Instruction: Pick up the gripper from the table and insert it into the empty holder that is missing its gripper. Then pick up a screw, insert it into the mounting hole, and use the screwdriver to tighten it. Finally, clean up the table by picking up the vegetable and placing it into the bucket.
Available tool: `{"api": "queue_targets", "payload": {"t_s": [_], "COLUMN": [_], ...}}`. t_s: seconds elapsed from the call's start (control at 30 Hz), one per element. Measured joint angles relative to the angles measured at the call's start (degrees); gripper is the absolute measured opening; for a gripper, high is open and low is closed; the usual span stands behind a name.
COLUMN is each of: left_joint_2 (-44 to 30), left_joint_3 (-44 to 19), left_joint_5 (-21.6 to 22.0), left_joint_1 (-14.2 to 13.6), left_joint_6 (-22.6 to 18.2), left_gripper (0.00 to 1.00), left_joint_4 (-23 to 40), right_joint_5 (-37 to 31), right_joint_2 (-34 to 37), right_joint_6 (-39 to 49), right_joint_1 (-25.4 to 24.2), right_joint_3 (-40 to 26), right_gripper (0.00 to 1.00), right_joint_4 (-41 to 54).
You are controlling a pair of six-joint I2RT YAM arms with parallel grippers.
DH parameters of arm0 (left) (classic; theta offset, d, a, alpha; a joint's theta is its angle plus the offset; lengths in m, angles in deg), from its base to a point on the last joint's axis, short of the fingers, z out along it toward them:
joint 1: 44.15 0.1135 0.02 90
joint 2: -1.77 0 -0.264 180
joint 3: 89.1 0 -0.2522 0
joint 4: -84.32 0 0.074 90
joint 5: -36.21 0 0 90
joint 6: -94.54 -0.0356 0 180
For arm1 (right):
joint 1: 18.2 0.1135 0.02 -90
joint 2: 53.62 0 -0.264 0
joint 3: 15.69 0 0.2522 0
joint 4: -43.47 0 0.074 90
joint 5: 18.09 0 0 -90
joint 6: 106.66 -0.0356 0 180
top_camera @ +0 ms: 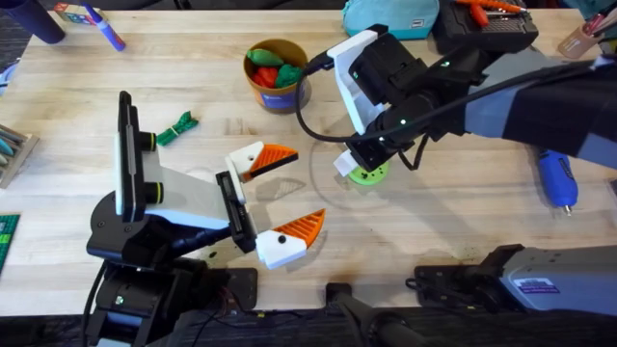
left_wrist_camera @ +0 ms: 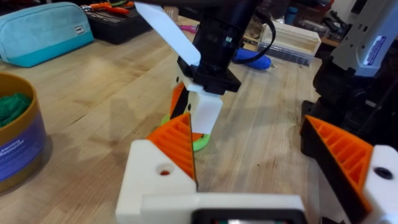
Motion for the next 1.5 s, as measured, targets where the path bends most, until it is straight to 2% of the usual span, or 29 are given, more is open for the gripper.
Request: {"api": "queue_targets", "payload": {"t_s": [0.2, 0.57, 1.27, 1.5], "left_joint_2": [0.0, 0.0, 0.0, 0.0], "left_joint_3": [0.0, 0.0, 0.0, 0.0], "left_joint_5": [0.0, 0.0, 0.0, 0.0], "left_joint_1": [0.0, 0.0, 0.0, 0.0], "left_joint_6": [0.1, 0.1, 0.1, 0.1], "left_gripper": [0.99, 0.99, 0.99, 0.99], "left_joint_4": [-0.2, -0.2, -0.2, -0.2], "right_joint_5": [0.6, 1.8, 1.5, 1.6], "right_joint_2": [0.1, -0.3, 3.8, 4.0], "right_joint_6": [-0.3, -2.2, -3.6, -3.8], "right_joint_1": [0.0, -0.1, 1.3, 1.4], "right_joint_3": [0.0, -1.6, -2.8, -2.8], "right_gripper": [0.456, 0.456, 0.448, 0.079], "right_joint_4": [1.3, 10.4, 10.8, 10.4]}}
